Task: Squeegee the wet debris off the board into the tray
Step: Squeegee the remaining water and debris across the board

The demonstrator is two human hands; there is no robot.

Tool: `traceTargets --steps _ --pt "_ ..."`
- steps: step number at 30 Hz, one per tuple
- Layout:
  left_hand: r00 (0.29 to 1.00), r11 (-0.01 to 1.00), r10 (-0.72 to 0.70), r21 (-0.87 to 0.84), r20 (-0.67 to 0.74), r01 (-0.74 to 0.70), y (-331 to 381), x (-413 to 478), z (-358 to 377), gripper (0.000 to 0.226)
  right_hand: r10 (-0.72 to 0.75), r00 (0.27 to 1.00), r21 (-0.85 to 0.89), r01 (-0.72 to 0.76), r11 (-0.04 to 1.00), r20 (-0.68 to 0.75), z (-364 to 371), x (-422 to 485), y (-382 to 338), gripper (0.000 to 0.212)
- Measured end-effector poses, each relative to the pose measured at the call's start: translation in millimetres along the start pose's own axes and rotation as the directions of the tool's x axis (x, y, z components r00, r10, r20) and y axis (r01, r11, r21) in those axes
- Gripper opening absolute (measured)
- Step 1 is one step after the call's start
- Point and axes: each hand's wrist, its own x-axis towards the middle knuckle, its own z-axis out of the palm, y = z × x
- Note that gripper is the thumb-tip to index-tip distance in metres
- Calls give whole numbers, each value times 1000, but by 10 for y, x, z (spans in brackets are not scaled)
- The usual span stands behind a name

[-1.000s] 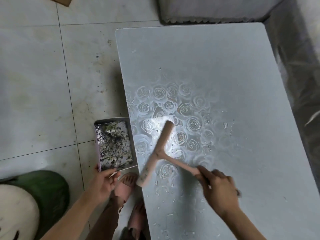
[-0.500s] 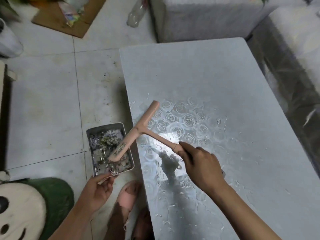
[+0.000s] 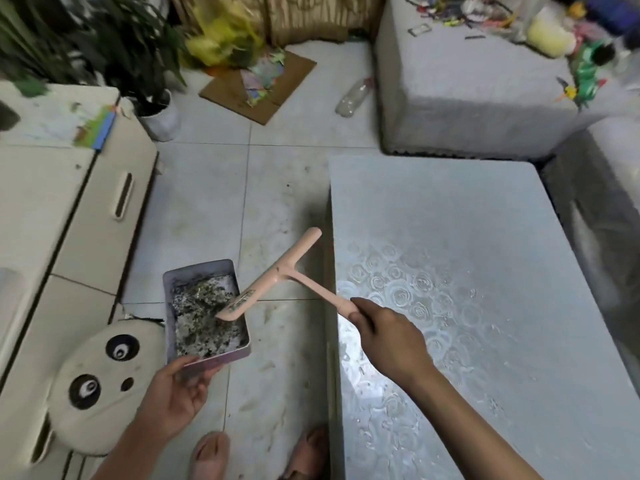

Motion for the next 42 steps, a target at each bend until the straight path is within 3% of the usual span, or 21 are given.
traceTargets --steps 11,16,24,30,42 --pt "989 985 121 -112 -82 -130 850 -434 -1287 22 -201 976 -55 206 977 79 472 60 -1510 27" --pt "979 983 154 -73 -136 -165 1235 -536 -1963 16 -251 963 -66 258 964 98 843 -33 -2197 25" --pt "967 988 156 47 -200 -149 1740 -692 -3190 16 -219 958 -52 232 971 183 1563 -270 -3180 31" --pt "959 959 161 267 -232 -96 2066 -636 -3963 19 -142 964 -29 152 988 223 2027 -414 -3788 40" --pt "963 907 184 411 -197 -89 2671 -286 -4563 23 -61 960 -28 72 997 274 2525 -520 -4346 43"
